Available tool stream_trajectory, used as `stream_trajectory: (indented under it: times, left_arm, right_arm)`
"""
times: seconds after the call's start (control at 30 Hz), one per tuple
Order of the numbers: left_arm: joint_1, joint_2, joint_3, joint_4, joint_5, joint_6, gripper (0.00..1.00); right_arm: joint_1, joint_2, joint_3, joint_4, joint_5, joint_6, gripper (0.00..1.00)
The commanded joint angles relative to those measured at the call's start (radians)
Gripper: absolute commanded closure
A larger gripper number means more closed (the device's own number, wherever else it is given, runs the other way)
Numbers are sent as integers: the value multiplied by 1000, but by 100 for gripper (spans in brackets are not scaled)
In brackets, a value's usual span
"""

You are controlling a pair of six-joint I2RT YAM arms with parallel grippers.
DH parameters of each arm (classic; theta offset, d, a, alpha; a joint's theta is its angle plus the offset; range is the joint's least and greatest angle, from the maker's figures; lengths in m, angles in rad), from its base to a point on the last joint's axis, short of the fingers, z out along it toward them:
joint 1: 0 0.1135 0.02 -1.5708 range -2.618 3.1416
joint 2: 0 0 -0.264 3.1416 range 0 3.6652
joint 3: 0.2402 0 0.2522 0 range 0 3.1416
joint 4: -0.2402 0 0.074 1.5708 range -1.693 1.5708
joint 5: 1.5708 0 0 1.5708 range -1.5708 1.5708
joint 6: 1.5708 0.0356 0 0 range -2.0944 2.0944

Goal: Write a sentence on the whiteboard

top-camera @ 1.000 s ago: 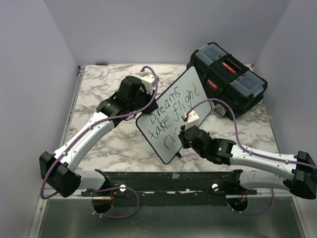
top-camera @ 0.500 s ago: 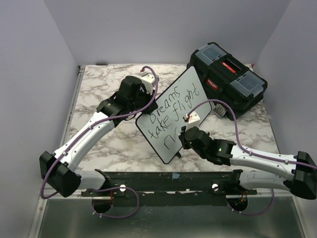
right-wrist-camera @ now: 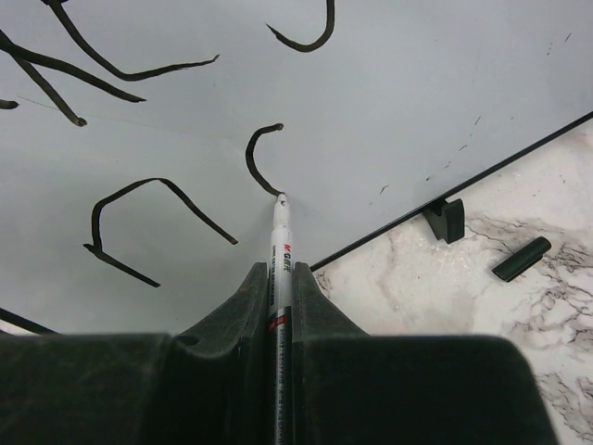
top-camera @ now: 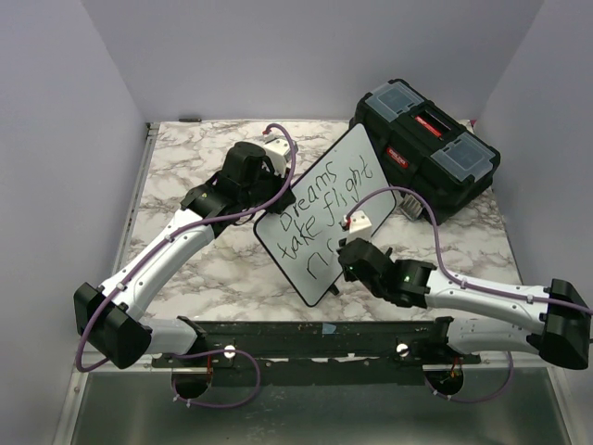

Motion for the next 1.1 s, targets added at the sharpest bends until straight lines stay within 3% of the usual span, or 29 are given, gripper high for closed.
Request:
stream_trajectory:
  times: [0.0, 0.53, 1.07]
  left_arm:
    - [-17, 39, -51, -177, -81, 87, 100]
    - [-18, 39, -51, -177, -81, 88, 100]
    - [-18, 37, -49, -177, -81, 87, 100]
  right_arm:
    - [0, 39, 53, -1, 37, -18, 99]
    - [0, 101, 168, 4, 61, -89, 99]
    - [-1, 67, 134, 28, -15, -69, 99]
